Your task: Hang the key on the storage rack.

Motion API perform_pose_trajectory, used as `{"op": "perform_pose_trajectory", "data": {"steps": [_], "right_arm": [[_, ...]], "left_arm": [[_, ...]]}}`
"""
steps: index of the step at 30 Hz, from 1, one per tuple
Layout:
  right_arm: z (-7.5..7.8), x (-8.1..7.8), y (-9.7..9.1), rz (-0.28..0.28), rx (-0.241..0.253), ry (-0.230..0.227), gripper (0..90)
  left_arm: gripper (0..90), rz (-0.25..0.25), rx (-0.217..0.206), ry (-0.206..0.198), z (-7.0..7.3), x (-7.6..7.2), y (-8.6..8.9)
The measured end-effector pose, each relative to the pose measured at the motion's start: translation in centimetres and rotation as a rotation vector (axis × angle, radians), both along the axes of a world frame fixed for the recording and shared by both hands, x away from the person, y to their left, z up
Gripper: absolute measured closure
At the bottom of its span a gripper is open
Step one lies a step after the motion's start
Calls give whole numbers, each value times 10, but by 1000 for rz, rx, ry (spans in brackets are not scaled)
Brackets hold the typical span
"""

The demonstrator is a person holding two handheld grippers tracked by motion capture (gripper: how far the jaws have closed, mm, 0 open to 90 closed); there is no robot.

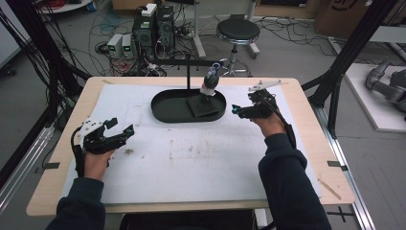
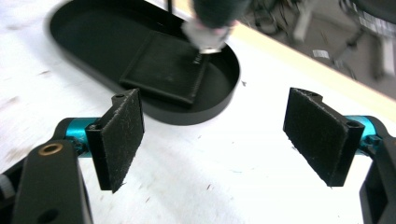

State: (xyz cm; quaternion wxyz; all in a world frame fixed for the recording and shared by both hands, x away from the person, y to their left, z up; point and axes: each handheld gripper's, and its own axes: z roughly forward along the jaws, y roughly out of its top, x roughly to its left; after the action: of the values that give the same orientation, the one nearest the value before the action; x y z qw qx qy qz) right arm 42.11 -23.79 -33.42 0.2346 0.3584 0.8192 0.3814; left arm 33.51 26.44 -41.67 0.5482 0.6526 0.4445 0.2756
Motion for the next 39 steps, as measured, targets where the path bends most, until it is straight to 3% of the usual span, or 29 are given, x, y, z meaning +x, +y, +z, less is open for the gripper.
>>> {"op": "perform_pose_trajectory", "data": {"steps": [9, 13, 16, 23, 28, 39], "right_arm": [[-22, -48, -34, -50, 49, -90, 211], [-35, -65, -49, -87, 87, -100, 211], [-44, -74, -59, -101, 84, -104, 211], [-57, -85, -69, -110, 65, -108, 211], [-57, -86, -71, -108, 46, -119, 211], [-59, -89, -76, -125, 54, -112, 211]], "left_arm": [[241, -20, 4, 1, -1, 2, -5], [240, -22, 3, 0, -1, 1, -8], [240, -20, -8, -6, 0, 2, -9], [222, -7, -4, -29, 1, 1, -9], [223, -8, -3, -29, 1, 1, -10], [223, -17, 3, -27, 2, 0, -11]]}}
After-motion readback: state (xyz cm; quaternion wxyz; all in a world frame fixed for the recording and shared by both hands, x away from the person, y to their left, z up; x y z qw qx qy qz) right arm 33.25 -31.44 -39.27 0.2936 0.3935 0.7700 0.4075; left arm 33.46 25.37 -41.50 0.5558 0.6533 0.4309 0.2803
